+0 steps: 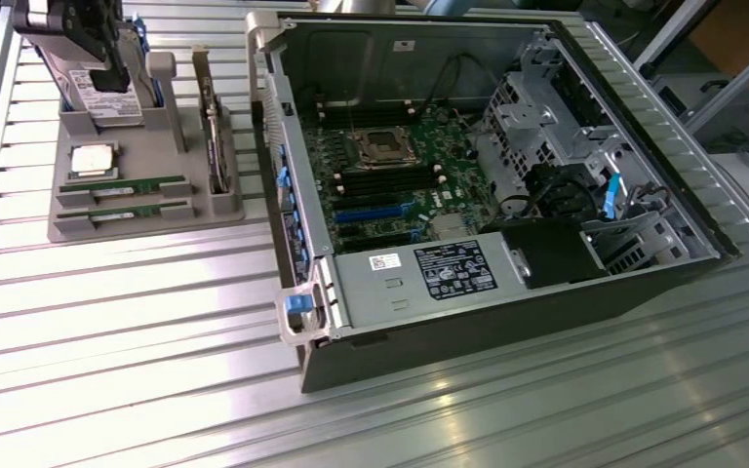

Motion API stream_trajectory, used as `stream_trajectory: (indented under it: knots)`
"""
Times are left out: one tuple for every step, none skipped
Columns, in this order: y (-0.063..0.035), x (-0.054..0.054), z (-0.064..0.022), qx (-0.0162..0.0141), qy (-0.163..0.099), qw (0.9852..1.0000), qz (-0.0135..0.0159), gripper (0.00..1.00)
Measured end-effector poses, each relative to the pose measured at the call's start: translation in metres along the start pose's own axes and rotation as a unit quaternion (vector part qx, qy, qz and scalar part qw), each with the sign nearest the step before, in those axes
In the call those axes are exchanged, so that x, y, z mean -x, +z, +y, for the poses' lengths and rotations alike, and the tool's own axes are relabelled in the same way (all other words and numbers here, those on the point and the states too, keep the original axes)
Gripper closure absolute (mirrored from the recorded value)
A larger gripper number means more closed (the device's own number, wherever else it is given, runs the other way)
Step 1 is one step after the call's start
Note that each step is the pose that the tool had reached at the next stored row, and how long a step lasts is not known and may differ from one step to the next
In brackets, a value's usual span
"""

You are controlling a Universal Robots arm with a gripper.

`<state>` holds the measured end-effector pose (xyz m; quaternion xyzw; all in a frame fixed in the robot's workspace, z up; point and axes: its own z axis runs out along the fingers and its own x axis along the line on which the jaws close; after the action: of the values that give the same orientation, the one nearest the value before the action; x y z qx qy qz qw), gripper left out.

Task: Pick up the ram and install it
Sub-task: 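Pick up the ram and move it above insertion slot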

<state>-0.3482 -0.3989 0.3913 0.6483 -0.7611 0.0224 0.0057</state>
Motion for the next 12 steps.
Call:
stream_trajectory:
  knots:
    - [0.0,0.0,0.0,0.0,0.0,1.0,0.0,0.89]
    - [0.0,0.0,0.0,0.0,0.0,1.0,0.0,0.89]
    - [0.0,0.0,0.0,0.0,0.0,1.0,0.0,0.89]
    - [0.0,0.0,0.0,0.0,0.0,1.0,0.0,0.83]
    - [0.0,0.0,0.0,0.0,0.0,1.0,0.0,0.76]
    - [0.0,0.0,0.0,0.0,0.0,1.0,0.0,0.7]
    - [0.0,0.0,0.0,0.0,0.0,1.0,0.0,0.7]
    - [0.0,0.0,0.0,0.0,0.0,1.0,0.0,0.7]
    - [0.0001,0.0,0.0,0.0,0.0,1.0,0.0,0.7]
    - [0.0004,0.0,0.0,-0.0001,0.0,1.0,-0.0001,0.7]
    - [0.0008,0.0001,0.0,-0.0001,0.0,1.0,-0.0001,0.7]
    - [0.0013,0.0,0.0,0.0,0.0,1.0,0.0,0.7]
